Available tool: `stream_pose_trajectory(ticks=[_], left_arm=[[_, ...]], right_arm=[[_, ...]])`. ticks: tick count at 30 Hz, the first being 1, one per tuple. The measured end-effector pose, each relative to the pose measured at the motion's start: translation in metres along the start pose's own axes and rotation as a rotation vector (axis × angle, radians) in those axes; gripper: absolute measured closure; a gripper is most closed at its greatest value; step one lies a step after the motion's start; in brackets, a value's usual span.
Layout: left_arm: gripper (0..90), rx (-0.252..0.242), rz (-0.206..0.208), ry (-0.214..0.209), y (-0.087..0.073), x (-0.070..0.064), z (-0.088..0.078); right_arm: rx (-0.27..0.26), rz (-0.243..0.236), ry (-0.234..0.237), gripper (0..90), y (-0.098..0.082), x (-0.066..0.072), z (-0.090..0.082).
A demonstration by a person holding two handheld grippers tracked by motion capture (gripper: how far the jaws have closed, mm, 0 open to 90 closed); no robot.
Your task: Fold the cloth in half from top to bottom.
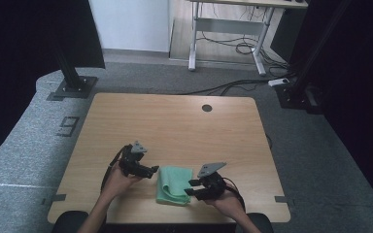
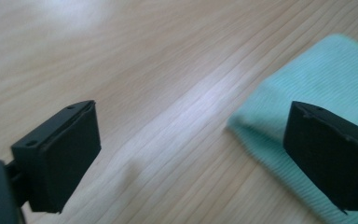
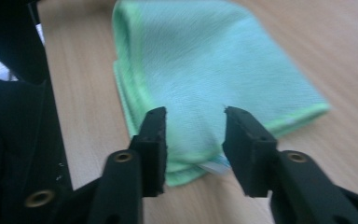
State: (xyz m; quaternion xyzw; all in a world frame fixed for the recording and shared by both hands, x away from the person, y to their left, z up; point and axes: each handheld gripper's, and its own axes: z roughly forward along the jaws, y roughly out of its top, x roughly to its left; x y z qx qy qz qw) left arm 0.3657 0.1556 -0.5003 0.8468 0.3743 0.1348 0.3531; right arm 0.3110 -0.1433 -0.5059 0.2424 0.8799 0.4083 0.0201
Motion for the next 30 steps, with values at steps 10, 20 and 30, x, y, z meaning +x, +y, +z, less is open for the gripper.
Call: stream_pose_trajectory(ticks=[10,20,30], left_arm=[[2.6,-0.005,0.068,-0.074,0.010,-0.028,0.005],[2.7,0.087,0.100,-0.086,-0.015,-0.042,0.005],[2.6,0.101,0.049,-0.045,-0.043,-0.043,0.010]], right_arm=[[0.010,0.078,-0.083,36.6,0.001,-0.015,0.011],[0.061,0.081,-0.178,21.5,-0.011,-0.008,0.030],[0.076,0.054,-0.227,21.0,-0.015,-0.005,0.033]])
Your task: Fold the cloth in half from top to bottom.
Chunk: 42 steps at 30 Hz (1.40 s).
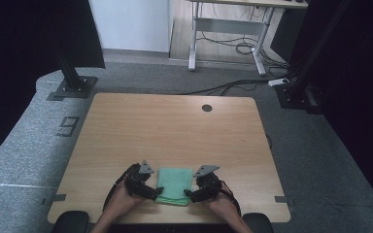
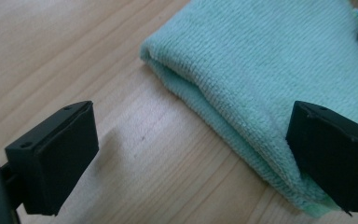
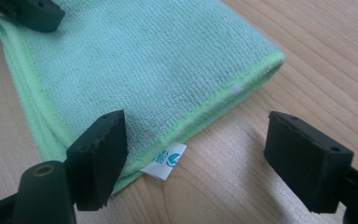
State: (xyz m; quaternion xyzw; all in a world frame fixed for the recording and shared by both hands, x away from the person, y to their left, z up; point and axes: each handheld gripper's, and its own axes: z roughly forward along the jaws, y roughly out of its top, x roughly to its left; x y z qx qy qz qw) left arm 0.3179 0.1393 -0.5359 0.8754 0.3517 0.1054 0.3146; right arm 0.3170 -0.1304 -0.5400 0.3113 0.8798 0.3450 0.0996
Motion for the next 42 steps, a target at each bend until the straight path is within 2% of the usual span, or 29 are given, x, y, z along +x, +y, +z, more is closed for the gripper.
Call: stream_pose_trajectory(ticks=[6,10,15,32,36,39,42], left_arm=[[2.4,-0.028,-0.010,0.034,-0.008,-0.004,0.003],[0.0,-0.028,-0.003,0.063,-0.007,-0.006,0.006],[0.0,-0.050,-0.046,0.049,-0.008,-0.001,0.009],[0.0,-0.059,-0.071,0.064,0.005,0.013,0.020],[0.0,-0.061,-0.075,0.066,0.009,0.018,0.024],[0.0,-0.061,-0.077,0.069,0.012,0.020,0.026],[0.0,-0.060,-0.081,0.070,0.014,0.023,0.028]], right_arm=[[-0.016,0.007,-0.010,23.0,-0.004,0.002,0.000],[-0.023,0.014,-0.018,23.3,-0.005,0.002,0.000],[-0.025,0.022,-0.026,23.4,-0.004,0.000,0.001],[-0.048,0.068,-0.047,22.5,0.003,-0.024,0.011],[-0.050,0.078,-0.061,19.1,0.007,-0.032,0.014],[-0.052,0.090,-0.075,13.3,0.008,-0.038,0.017],[-0.053,0.099,-0.081,12.8,0.010,-0.043,0.019]])
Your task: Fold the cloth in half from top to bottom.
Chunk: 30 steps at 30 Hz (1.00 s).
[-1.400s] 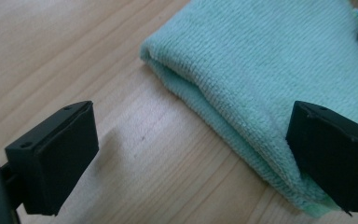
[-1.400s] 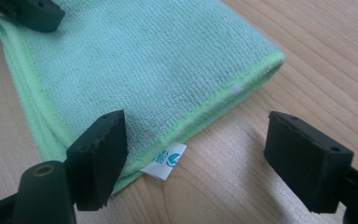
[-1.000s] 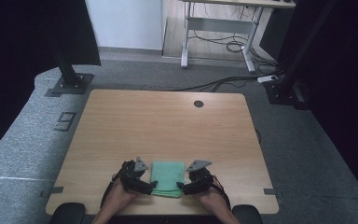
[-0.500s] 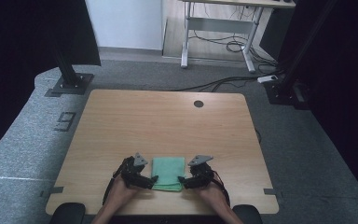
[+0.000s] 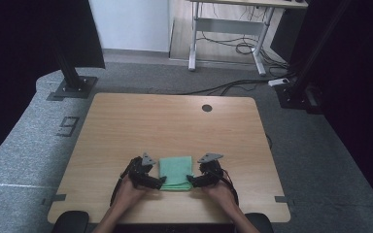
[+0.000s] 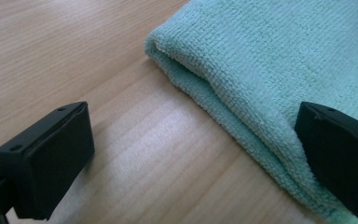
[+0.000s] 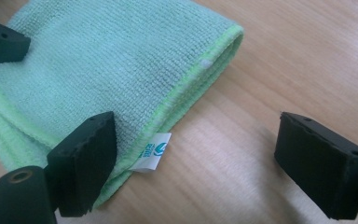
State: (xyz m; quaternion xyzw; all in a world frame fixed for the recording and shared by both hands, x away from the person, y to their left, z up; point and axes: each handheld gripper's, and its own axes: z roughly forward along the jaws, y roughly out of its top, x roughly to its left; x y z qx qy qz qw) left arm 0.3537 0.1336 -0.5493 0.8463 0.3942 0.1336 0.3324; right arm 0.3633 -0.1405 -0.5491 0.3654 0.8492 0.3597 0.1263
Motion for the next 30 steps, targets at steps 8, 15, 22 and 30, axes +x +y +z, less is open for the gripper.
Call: stream_pose_trajectory(ticks=[8,15,22,30], left_arm=[[0.0,-0.001,-0.007,0.006,0.011,0.010,0.009],[0.0,-0.002,-0.017,0.012,0.018,0.016,0.016],[0.0,-0.002,-0.021,0.014,0.025,0.023,0.021],[0.0,-0.004,-0.030,0.022,0.034,0.032,0.029]], right_arm=[[-0.010,0.012,-0.014,10.8,0.005,-0.010,0.006],[-0.017,0.026,-0.025,10.4,0.008,-0.018,0.010],[-0.019,0.032,-0.034,10.4,0.013,-0.025,0.014],[-0.021,0.052,-0.052,10.4,0.020,-0.034,0.020]])
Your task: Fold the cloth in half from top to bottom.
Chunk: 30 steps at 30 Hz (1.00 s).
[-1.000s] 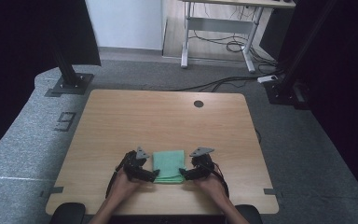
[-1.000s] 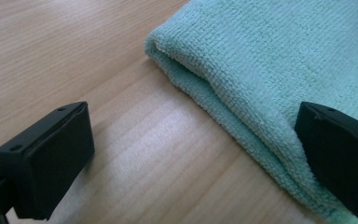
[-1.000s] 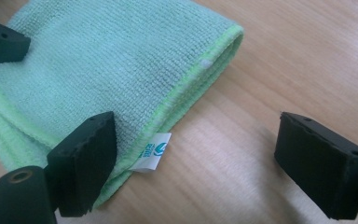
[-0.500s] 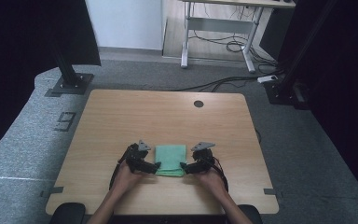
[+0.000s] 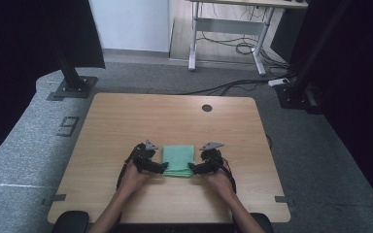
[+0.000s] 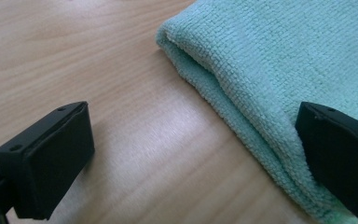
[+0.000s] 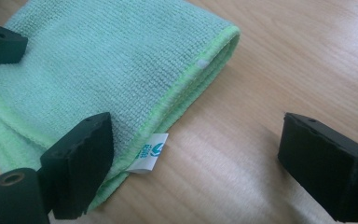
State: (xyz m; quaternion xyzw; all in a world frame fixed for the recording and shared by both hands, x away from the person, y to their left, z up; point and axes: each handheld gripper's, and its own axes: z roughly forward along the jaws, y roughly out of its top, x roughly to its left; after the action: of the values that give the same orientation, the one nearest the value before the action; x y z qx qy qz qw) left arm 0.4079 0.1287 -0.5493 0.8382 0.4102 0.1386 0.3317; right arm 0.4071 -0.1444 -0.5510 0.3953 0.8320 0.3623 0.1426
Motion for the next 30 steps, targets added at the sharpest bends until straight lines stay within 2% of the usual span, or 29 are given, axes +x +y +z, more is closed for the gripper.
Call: stream_pose_trajectory(ticks=[16,21,30], left_arm=[[0.0,-0.002,-0.016,0.013,0.018,0.018,0.015],[0.0,-0.003,-0.017,0.008,0.019,0.020,0.016],[0.0,-0.011,-0.035,-0.014,0.018,0.023,0.013]], right_arm=[[-0.009,0.030,-0.031,10.8,0.014,-0.015,0.014],[-0.015,0.036,-0.033,10.8,0.014,-0.016,0.015],[-0.014,0.050,-0.003,13.6,0.016,-0.017,0.013]])
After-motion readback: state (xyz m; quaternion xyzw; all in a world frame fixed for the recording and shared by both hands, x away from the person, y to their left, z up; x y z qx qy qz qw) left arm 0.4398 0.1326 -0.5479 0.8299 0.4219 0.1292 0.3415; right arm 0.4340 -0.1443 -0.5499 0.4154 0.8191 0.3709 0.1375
